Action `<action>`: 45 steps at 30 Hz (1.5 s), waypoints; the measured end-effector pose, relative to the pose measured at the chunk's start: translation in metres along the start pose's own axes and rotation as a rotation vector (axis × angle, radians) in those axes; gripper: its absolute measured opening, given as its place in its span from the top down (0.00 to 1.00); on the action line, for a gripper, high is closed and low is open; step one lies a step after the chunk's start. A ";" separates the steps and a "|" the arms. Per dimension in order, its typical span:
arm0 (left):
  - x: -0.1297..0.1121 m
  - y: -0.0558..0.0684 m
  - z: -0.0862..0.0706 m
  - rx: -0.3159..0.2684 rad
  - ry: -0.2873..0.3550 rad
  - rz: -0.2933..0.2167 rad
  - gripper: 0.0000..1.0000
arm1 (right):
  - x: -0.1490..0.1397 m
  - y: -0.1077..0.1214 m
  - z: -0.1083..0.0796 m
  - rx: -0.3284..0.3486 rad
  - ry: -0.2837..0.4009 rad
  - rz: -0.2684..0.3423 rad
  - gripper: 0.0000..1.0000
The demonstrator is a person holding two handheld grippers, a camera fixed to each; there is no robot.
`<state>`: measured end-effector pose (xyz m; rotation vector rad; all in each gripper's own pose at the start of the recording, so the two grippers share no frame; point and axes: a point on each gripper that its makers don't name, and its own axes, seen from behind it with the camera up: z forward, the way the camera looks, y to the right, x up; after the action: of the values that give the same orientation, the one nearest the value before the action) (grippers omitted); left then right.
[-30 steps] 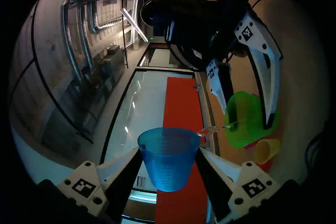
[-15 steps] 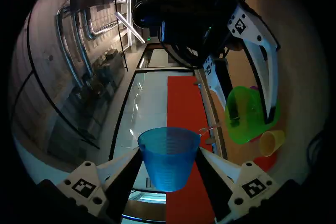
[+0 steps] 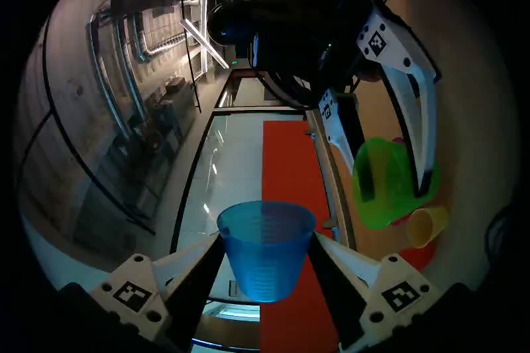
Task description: Pour water
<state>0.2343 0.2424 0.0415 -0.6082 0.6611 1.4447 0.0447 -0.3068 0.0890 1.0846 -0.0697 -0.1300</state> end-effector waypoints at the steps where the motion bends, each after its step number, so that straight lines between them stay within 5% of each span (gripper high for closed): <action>1: 0.000 0.001 0.000 -0.002 -0.001 -0.013 0.16 | 0.000 0.000 0.000 0.001 0.000 0.000 0.10; 8: -0.002 0.006 0.000 -0.011 -0.003 -0.096 0.16 | 0.000 -0.002 -0.001 0.001 -0.001 -0.002 0.10; 19: -0.006 0.018 -0.002 -0.030 -0.004 -0.309 0.16 | 0.002 0.001 -0.003 -0.005 0.002 -0.006 0.10; 32: -0.014 0.007 -0.005 -0.002 0.007 -0.566 0.16 | 0.003 0.003 -0.006 -0.014 0.011 -0.010 0.10; 45: -0.019 0.010 -0.007 -0.013 0.006 -0.827 0.16 | 0.004 0.006 -0.011 -0.025 0.022 -0.011 0.10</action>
<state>0.2238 0.2252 0.0507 -0.7757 0.3302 0.6732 0.0502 -0.2951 0.0887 1.0610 -0.0418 -0.1283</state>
